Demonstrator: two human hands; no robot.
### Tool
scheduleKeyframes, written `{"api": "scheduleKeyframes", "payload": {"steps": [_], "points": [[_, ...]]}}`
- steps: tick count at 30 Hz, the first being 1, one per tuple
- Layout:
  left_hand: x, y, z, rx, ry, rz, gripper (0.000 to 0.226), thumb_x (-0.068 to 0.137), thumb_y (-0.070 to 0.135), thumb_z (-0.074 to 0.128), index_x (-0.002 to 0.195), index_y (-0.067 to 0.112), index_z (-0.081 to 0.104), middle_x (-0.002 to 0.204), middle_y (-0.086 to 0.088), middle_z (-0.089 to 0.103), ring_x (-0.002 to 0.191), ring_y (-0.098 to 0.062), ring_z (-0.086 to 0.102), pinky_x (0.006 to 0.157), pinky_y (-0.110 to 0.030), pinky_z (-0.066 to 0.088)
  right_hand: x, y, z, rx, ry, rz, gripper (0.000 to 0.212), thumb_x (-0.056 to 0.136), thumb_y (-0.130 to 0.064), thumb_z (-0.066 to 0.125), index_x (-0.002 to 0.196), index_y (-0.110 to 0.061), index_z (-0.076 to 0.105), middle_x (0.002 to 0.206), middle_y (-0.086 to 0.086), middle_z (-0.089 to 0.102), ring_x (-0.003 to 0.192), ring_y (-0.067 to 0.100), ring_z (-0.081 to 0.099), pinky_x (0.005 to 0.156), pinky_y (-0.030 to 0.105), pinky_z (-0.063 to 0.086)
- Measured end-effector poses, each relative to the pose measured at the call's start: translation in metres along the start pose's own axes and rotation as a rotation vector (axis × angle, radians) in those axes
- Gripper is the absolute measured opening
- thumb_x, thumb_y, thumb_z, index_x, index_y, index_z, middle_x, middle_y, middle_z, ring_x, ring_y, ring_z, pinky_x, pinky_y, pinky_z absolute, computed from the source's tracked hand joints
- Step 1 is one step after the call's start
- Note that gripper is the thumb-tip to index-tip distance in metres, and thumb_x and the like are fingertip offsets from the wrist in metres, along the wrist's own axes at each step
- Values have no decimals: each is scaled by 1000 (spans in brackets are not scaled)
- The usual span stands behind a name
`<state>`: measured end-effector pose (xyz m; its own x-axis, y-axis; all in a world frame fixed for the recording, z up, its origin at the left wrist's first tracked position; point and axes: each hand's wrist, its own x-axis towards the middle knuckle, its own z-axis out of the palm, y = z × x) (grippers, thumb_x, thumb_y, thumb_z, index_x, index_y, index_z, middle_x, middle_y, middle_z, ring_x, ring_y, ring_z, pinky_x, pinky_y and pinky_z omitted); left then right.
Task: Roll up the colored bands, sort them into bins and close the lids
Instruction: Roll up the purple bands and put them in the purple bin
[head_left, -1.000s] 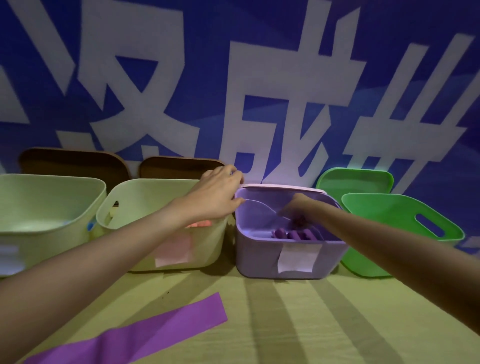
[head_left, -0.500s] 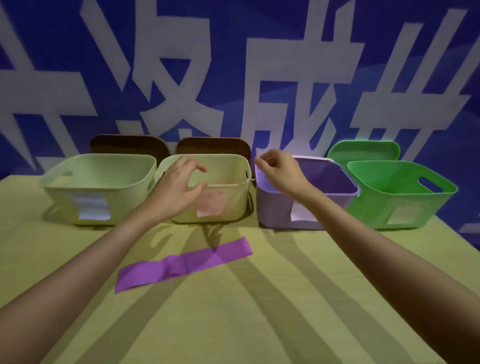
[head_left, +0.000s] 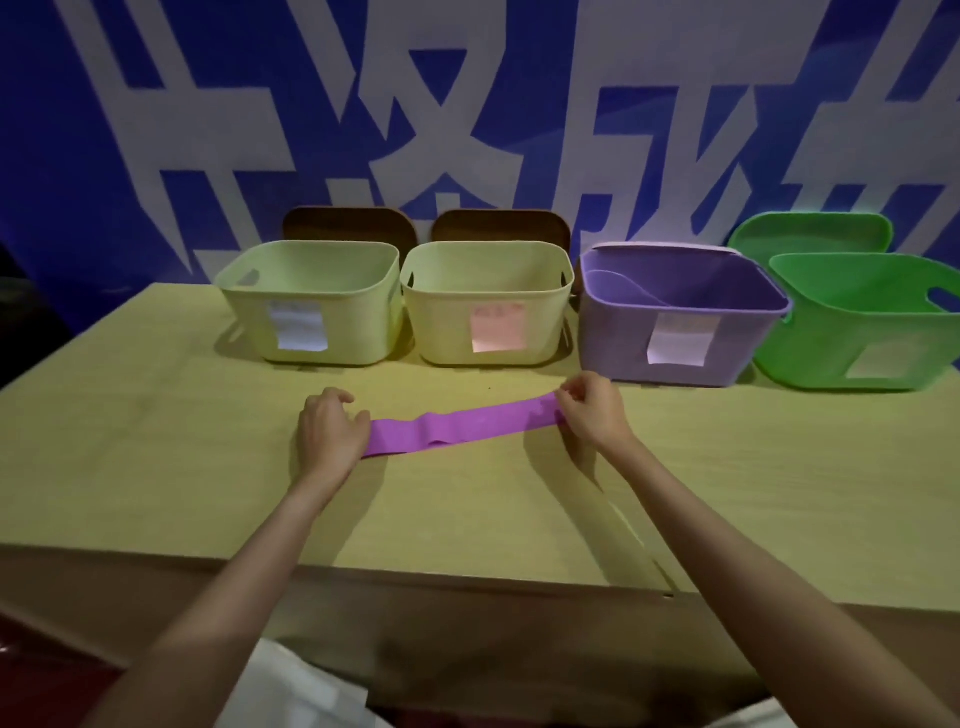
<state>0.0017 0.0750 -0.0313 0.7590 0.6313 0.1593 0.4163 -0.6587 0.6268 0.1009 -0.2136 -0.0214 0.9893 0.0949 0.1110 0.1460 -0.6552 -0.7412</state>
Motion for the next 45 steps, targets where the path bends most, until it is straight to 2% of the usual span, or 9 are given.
{"api": "scheduleKeyframes", "payload": {"steps": [4, 9, 16, 23, 29, 31, 36, 41, 45], "points": [[-7, -16, -8, -10, 34, -140, 32, 89, 27, 61, 113, 7, 60, 116, -17, 62, 109, -37, 56, 87, -41, 46, 0, 12, 5, 15, 27, 126, 35, 92, -21, 59, 115, 4, 60, 108, 19, 65, 105, 33, 58, 84, 33, 42], [-1, -25, -26, -4, -40, -196, 25, 90, 32, 63, 73, 14, 66, 96, -12, 70, 92, -35, 63, 74, -34, 46, 12, 9, 7, -102, 0, 182, 41, 92, -24, 57, 57, -6, 45, 57, 8, 40, 65, 31, 45, 58, 32, 31], [-4, -8, -29, -36, -186, -244, 45, 73, 47, 78, 55, 13, 54, 62, -6, 61, 66, -27, 61, 64, -30, 44, 23, 12, 15, -120, -52, 258, 38, 86, -38, 65, 72, -3, 61, 76, 15, 57, 76, 31, 55, 65, 31, 39], [-14, 1, -20, -82, -197, -192, 32, 71, 20, 84, 68, 17, 52, 86, -5, 61, 86, -27, 59, 77, -36, 48, 9, 7, 1, 232, -16, 263, 27, 80, -2, 71, 59, -14, 58, 68, 6, 57, 71, 22, 56, 63, 28, 44], [-9, -3, -21, -419, -174, -161, 34, 73, 1, 80, 98, 6, 58, 80, -9, 58, 65, -20, 57, 56, -27, 50, -13, 13, -20, 633, -14, 292, 22, 81, 9, 66, 99, -3, 63, 80, 12, 64, 60, 17, 60, 46, 20, 52], [-10, -1, -28, -562, -149, -99, 23, 74, -3, 77, 92, 2, 64, 77, -12, 60, 57, -13, 56, 48, -19, 49, -13, 18, -25, 594, 18, 200, 23, 81, 11, 65, 101, -1, 65, 75, 7, 63, 57, 7, 61, 51, 15, 50], [-6, 6, -46, -583, 2, 118, 21, 68, 5, 83, 72, 22, 71, 77, 4, 68, 69, -5, 60, 69, -18, 45, -6, 12, -36, 550, 35, 47, 17, 80, 15, 63, 88, 1, 69, 71, 4, 63, 52, -4, 56, 55, 10, 45], [-16, -2, -54, -287, -39, 535, 19, 69, -3, 79, 74, 15, 75, 88, 3, 72, 89, -8, 66, 86, -24, 49, 3, 4, -39, 543, -8, -34, 18, 85, 6, 55, 93, 5, 71, 82, 14, 69, 77, 17, 64, 79, 25, 52], [-42, 0, -53, -24, -184, 842, 22, 69, -5, 78, 79, 15, 74, 84, 6, 70, 85, -8, 62, 82, -30, 50, 16, 6, -25, 81, 7, -213, 12, 81, -5, 66, 88, -5, 77, 86, 8, 73, 81, 15, 65, 79, 28, 50]]}}
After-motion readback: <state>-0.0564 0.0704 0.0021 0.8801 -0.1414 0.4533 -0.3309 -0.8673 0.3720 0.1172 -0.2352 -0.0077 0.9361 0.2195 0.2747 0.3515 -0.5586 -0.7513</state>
